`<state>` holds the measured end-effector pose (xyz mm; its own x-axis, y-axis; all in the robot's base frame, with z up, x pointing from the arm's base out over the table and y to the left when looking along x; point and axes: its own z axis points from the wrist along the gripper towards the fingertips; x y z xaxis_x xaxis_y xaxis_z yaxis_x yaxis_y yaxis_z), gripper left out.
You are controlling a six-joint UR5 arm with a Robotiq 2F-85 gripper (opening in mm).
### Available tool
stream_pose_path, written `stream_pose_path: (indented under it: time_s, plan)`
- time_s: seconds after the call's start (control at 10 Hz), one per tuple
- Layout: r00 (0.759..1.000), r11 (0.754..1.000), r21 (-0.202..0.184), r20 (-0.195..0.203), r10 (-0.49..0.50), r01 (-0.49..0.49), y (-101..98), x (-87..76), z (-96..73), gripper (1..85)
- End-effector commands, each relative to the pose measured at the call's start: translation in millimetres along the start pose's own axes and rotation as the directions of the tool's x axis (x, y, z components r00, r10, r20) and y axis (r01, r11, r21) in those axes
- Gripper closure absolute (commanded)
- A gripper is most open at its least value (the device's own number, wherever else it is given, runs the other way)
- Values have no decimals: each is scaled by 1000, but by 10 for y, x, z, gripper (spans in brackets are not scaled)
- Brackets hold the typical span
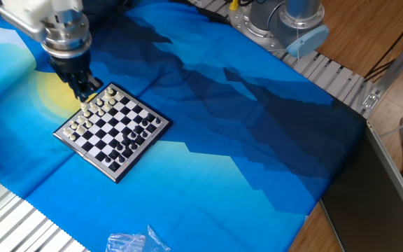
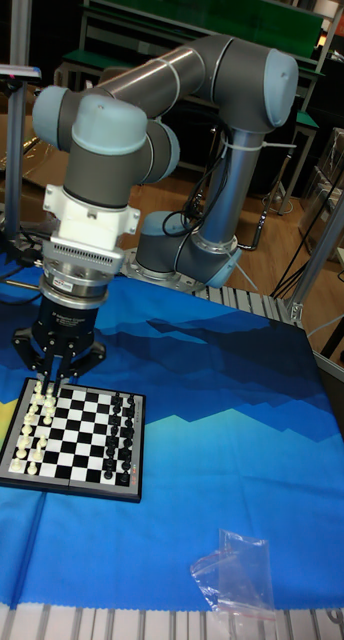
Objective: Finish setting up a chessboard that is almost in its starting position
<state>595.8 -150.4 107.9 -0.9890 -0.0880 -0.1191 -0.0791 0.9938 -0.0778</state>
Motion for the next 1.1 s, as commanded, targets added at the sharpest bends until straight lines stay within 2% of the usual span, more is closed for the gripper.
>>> stream_pose_path:
  time_s: [0.0, 0.1, 0.6, 1.0]
  plan:
    - [1000, 1000, -3, 21, 19, -19, 58, -5, 138, 837]
    - [1000, 1000, 6, 25, 17, -17, 56, -3, 183, 840]
    - [998, 1000, 5, 56, 14, -15, 47, 2, 398, 843]
    - [998, 1000, 3, 67, 10, -10, 25, 2, 473, 843]
